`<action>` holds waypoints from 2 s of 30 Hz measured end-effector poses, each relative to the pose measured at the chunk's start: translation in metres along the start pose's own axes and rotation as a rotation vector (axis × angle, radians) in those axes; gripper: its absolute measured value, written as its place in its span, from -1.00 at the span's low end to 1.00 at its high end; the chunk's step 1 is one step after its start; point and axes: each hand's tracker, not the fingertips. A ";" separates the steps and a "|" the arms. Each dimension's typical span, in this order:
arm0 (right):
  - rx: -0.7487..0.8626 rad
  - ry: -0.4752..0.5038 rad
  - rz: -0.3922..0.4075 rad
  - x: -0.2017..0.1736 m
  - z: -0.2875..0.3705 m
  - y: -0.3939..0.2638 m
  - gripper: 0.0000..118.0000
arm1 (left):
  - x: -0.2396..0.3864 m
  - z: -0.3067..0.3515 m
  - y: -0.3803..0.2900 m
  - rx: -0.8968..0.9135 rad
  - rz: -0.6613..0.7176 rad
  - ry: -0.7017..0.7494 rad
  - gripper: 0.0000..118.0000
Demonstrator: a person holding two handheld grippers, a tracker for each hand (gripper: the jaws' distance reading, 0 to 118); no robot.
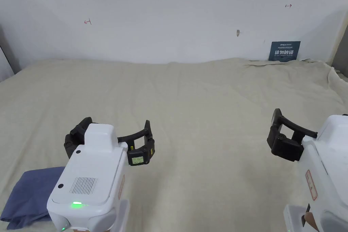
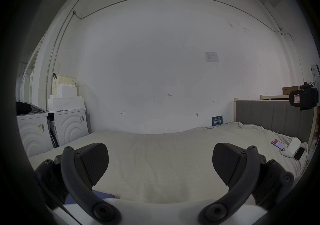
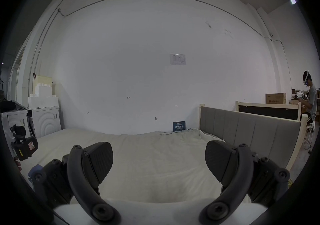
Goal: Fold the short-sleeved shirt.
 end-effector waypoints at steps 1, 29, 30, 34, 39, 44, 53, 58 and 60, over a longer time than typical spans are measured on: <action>-0.003 0.003 0.005 -0.001 0.000 0.001 0.83 | 0.000 0.000 0.000 0.001 -0.001 -0.001 1.00; -0.013 0.002 -0.002 0.007 -0.001 0.002 0.83 | 0.002 0.001 0.000 0.012 -0.017 -0.001 1.00; -0.012 0.002 -0.002 0.007 -0.002 0.002 0.83 | 0.002 0.001 0.000 0.012 -0.017 -0.002 1.00; -0.014 0.002 -0.002 0.008 -0.002 0.001 0.83 | 0.003 0.002 0.001 0.016 -0.020 -0.002 1.00; -0.016 0.002 -0.002 0.007 -0.002 0.002 0.83 | 0.003 0.002 0.000 0.017 -0.021 0.001 1.00; -0.020 0.007 -0.008 0.007 -0.001 0.002 0.83 | 0.003 0.001 0.000 0.016 -0.021 0.000 1.00; -0.028 0.008 0.002 0.008 -0.002 0.001 0.83 | 0.005 0.002 0.000 0.016 -0.026 -0.002 1.00; -0.028 0.010 0.002 0.006 0.000 0.003 0.83 | 0.005 0.002 0.000 0.015 -0.027 -0.002 1.00; -0.027 0.011 0.000 0.005 0.001 0.004 0.83 | 0.005 0.002 0.000 0.013 -0.030 -0.001 1.00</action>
